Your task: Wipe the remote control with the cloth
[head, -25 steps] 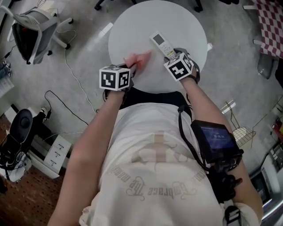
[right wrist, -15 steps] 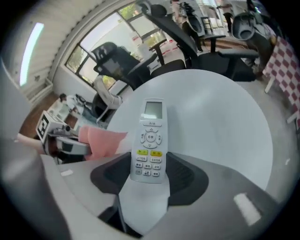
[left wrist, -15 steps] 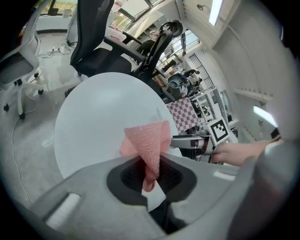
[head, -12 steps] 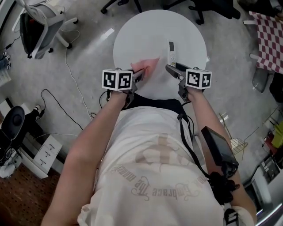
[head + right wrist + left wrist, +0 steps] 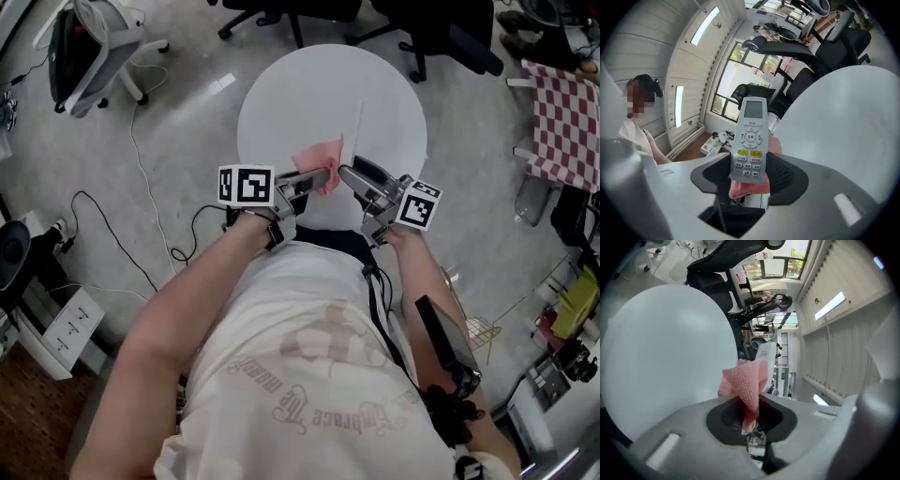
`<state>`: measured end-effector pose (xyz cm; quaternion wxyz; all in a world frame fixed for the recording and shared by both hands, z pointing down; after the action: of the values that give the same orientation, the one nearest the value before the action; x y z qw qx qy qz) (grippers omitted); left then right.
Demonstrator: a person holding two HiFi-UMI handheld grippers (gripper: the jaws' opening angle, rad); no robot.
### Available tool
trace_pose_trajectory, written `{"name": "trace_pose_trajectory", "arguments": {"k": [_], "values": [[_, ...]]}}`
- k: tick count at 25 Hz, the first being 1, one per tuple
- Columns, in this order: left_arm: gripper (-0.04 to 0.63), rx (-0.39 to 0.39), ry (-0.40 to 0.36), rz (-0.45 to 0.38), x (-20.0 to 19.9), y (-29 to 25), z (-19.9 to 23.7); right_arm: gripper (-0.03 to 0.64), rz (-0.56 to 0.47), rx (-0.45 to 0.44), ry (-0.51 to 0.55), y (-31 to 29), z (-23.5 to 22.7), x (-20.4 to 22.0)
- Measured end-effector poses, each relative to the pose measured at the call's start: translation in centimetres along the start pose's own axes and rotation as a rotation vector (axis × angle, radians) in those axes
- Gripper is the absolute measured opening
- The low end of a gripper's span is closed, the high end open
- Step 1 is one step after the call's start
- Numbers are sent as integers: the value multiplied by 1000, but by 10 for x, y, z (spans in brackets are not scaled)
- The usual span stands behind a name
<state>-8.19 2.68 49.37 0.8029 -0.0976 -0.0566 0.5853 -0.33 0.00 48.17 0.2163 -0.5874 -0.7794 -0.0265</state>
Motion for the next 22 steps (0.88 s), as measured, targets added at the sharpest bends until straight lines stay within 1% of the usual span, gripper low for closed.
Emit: {"name": "trace_pose_trajectory", "arguments": {"k": [2,6,13,18,22], "values": [[35,63,5,-6,1,-2,-12,244,4,-11,2,-3,4,0],[37,103,-2,-16,-1,2,-16,244,18,-40,10,-5,9,3],[37,117,-28,-53,-11,10,-20,244,124,-39,47,-1,15,27],[37,125,-56,-75,-30,13,-25,242,218,-31,88,0,16,41],[37,115,-75,-113,-53,20,-27,242,268,-42,118,0,17,51]]}}
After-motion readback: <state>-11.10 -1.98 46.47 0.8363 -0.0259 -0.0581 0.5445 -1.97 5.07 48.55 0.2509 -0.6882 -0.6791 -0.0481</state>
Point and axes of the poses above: the fingertips, and each gripper's own axes: y backward along the fingers, z to its left, x out of its underside, the point moved 3 cm from there along y, backward along the fingers, and after that the axes turned 1 degree about z, right-handed, at the moved point
